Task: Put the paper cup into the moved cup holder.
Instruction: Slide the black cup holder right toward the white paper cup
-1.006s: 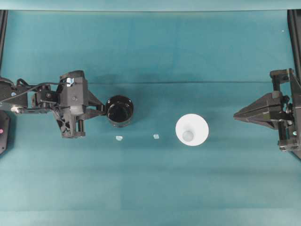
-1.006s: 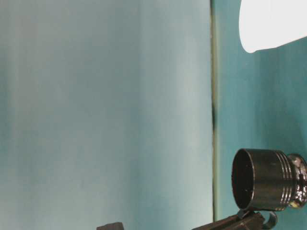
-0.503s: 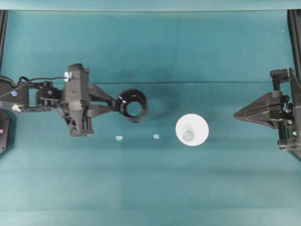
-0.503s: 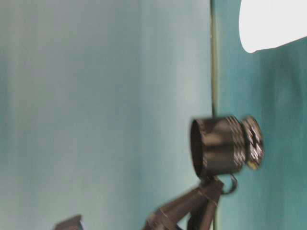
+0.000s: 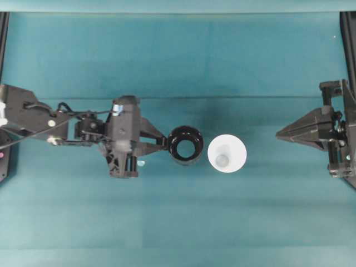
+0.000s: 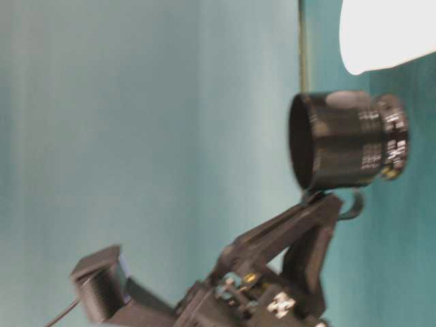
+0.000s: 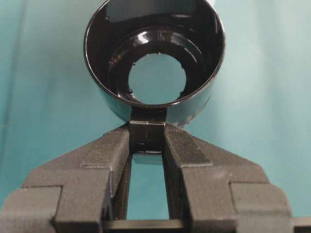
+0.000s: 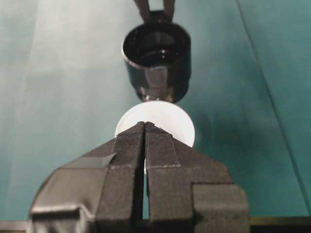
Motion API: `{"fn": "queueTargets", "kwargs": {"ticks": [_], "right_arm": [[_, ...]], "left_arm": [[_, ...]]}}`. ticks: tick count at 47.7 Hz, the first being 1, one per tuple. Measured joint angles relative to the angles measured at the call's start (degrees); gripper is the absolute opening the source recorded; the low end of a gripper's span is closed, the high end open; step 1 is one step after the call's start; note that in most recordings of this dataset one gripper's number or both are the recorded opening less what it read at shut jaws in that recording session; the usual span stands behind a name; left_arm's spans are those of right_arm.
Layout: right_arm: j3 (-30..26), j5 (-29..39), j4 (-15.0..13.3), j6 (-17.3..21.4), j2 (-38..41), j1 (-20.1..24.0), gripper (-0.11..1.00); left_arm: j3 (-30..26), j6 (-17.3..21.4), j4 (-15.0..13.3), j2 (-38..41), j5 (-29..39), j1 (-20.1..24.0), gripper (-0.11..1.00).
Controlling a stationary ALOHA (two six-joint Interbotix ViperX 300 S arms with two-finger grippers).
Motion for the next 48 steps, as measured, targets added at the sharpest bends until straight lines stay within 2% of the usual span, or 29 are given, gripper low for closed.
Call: {"fn": "queueTargets", "kwargs": {"ticks": [27, 48], "right_arm": [[0.0, 0.0, 0.0, 0.0, 0.1, -0.1, 0.03], [0.0, 0.1, 0.1, 0.0, 0.1, -0.2, 0.03]], "left_arm": [[0.4, -0.3, 0.0, 3.6, 1.1, -0.6, 0.2], [0.2, -0.3, -0.1, 5.1, -0.7, -0.6, 0.2]]}}
